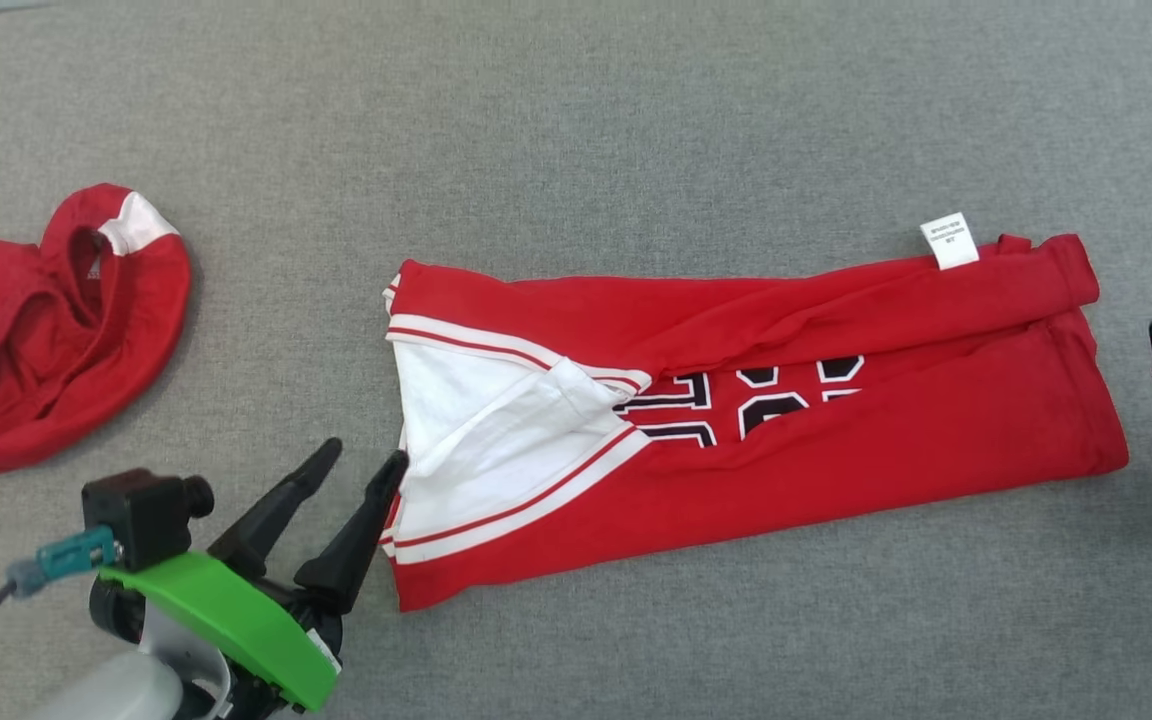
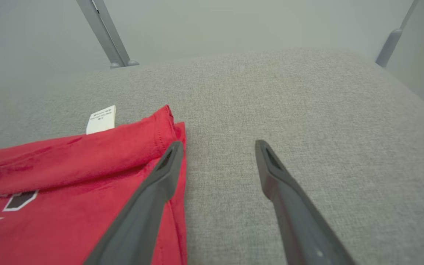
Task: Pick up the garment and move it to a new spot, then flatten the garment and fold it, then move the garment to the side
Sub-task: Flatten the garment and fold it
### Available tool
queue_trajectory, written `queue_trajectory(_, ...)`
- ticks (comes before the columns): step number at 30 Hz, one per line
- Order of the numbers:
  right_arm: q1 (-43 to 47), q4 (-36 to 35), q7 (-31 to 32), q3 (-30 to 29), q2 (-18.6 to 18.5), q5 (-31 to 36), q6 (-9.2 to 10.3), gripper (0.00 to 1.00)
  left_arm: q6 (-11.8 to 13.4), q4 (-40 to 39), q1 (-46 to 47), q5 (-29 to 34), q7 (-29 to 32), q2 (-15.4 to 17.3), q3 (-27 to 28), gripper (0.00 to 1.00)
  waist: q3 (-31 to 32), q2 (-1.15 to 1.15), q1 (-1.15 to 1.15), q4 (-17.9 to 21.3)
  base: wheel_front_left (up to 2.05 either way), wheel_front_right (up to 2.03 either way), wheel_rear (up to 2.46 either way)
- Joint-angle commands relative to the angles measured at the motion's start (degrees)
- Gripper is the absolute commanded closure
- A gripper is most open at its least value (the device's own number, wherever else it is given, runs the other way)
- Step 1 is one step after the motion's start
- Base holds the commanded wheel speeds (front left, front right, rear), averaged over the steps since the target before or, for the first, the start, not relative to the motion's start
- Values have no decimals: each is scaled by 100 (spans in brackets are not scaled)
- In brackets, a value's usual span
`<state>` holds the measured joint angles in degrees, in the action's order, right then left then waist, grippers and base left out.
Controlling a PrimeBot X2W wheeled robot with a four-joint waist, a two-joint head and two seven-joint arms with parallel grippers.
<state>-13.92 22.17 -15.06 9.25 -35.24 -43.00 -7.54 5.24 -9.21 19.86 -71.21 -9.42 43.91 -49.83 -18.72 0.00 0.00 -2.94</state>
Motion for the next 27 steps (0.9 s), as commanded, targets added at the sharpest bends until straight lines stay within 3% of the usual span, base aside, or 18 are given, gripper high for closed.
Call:
queue_trajectory(1,165,-48,-16,-127,87,46,11,0,143,81,-134,203,-204,-100,28,0,106,0,0,27,0,0,0)
queue_trajectory(6,557,-214,-16,-431,478,180,10,0,637,406,-478,910,-572,-719,422,0,287,0,0,-4,0,0,0)
queue_trajectory(11,791,-303,-16,-496,754,261,10,0,820,482,-1174,2165,-575,-1798,1559,0,491,0,0,-91,0,0,0)
queue_trajectory(15,931,-258,-16,-476,883,232,10,0,710,474,-1718,3341,-577,-2659,2368,0,669,0,0,-214,0,0,0)
queue_trajectory(20,869,0,-16,-492,1037,144,10,0,302,523,-2209,4583,-577,-3511,3040,0,852,0,0,-401,0,0,0)
queue_trajectory(27,241,1082,-16,-703,1322,-125,10,0,-264,665,-2502,5471,-577,-4008,3529,0,987,0,0,-598,0,0,0)
